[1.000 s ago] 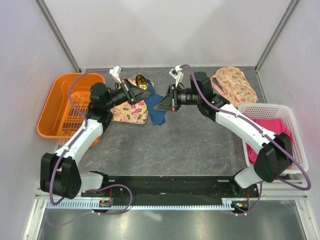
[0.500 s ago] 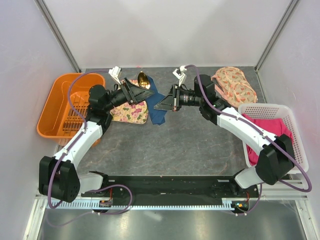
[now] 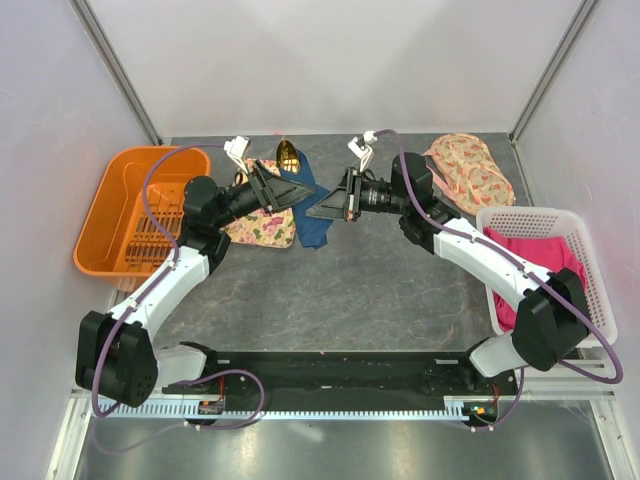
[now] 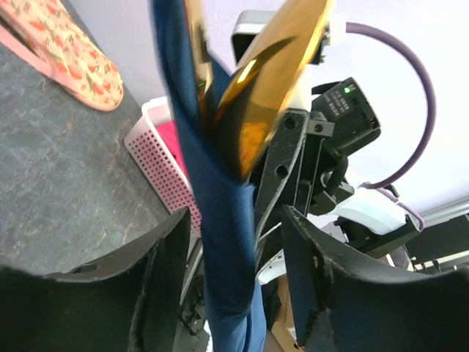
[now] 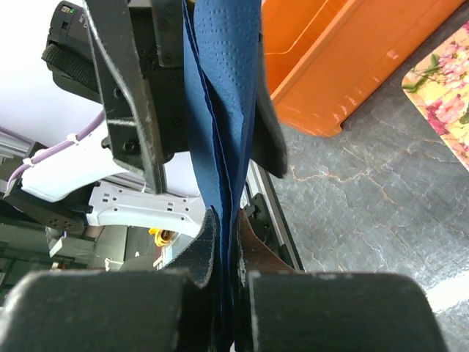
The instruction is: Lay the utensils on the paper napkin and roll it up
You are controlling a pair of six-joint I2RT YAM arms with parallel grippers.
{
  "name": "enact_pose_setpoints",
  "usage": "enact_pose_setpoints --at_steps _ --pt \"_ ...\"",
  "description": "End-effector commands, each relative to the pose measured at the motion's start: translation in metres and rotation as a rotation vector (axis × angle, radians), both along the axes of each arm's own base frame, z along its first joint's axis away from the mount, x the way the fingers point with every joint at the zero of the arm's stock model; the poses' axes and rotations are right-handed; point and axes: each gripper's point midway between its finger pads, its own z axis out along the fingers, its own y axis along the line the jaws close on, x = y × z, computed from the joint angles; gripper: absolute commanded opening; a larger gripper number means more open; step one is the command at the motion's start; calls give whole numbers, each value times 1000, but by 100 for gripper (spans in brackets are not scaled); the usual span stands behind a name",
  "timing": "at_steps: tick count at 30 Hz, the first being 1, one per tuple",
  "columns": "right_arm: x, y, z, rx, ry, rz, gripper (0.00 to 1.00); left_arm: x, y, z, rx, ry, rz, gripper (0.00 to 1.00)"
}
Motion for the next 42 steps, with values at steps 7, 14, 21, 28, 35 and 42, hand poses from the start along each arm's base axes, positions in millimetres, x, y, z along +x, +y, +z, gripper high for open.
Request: enact_pose_setpoints --at_steps 7,14,21,28,35,42 --pt "-15 -2 35 84 -110 30 0 4 -1 26 -57 -75 20 21" --pt "-15 -4 31 47 -135 41 12 7 2 26 -57 -68 33 2" --pt "7 -33 44 -48 -205 -79 67 13 7 21 -41 -59 68 2" --pt "14 -63 64 -177 -320 -189 63 20 10 12 -14 -36 100 2" --pt "6 -59 84 -150 -370 -174 26 23 11 8 2 -21 116 2" --pt "4 -31 45 -200 -316 -97 27 20 10 13 -9 -29 98 2"
